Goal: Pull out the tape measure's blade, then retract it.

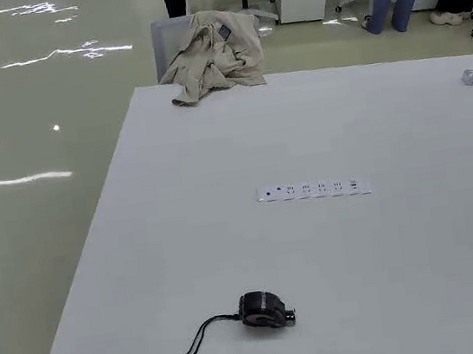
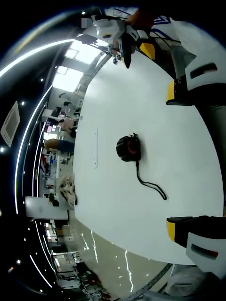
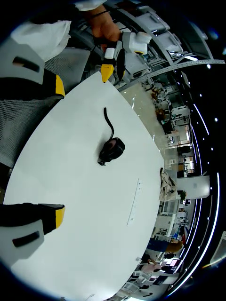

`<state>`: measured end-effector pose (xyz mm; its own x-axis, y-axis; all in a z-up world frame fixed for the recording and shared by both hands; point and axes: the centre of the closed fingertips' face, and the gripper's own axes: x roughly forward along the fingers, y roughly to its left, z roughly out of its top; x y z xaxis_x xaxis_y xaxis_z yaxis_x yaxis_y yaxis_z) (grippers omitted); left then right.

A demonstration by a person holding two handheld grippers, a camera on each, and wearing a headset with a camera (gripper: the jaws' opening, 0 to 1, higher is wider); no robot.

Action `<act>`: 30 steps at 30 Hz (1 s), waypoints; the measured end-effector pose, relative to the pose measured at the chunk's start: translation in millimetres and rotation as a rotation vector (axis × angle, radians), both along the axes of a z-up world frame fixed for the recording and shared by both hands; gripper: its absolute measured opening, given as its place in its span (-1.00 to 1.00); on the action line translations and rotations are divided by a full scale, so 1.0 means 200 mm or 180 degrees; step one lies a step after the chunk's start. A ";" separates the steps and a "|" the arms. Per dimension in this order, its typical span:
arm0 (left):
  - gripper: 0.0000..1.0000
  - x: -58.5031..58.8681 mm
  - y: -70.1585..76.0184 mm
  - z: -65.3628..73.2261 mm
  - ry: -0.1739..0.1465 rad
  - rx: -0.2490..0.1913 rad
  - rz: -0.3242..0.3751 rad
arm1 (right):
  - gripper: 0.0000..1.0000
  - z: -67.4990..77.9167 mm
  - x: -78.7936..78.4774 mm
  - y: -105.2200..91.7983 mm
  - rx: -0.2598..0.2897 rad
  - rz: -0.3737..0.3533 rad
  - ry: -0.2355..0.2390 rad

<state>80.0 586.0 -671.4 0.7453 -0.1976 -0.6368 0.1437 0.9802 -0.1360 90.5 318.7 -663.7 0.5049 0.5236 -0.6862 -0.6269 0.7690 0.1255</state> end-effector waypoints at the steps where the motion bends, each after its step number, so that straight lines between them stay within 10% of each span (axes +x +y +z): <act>1: 0.91 0.00 0.00 0.00 -0.0001 0.0007 -0.0004 | 0.89 0.00 0.00 0.00 0.0002 -0.0009 -0.0007; 30: 0.89 0.10 -0.02 -0.02 -0.0022 0.0003 -0.0164 | 0.85 -0.05 0.06 0.04 -0.0016 0.0032 0.0017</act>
<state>99.9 581.6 -676.1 0.7386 -0.2354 -0.6317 0.1950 0.9716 -0.1341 102.8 326.1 -674.1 0.4958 0.5252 -0.6916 -0.6340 0.7632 0.1251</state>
